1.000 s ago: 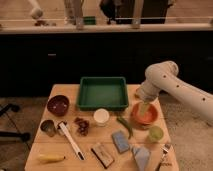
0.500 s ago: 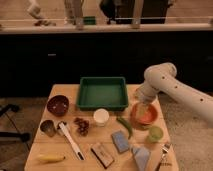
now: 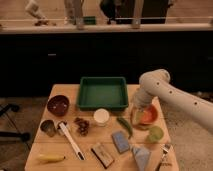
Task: Place pepper in plastic cup
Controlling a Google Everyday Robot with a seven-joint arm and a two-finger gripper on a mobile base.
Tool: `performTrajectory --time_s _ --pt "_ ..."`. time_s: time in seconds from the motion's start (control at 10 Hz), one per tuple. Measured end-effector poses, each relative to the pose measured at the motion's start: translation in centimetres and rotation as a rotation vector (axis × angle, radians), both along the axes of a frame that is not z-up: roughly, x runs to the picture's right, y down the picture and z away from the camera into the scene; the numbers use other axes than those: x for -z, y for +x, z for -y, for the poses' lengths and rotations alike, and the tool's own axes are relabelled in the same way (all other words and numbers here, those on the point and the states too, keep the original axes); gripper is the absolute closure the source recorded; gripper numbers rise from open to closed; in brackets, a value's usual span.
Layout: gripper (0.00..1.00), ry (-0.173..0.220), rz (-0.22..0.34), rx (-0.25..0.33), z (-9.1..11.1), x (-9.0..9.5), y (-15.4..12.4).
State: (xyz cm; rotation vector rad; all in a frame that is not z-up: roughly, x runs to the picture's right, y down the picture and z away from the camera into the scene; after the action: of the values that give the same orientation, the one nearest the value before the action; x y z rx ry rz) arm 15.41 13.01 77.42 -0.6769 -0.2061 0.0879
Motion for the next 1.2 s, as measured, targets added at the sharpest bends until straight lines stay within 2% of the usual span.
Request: performTrajectory --time_s 0.3,0.7,1.2 --pt "0.2 -0.038 0.023 0.019 -1.4 -0.8 -2.1" --pt "0.2 -0.097 0.047 0.034 -2.8 -3.2 -4.2" --pt "0.2 -0.144 0.047 0.032 -3.6 -5.0 -4.7"
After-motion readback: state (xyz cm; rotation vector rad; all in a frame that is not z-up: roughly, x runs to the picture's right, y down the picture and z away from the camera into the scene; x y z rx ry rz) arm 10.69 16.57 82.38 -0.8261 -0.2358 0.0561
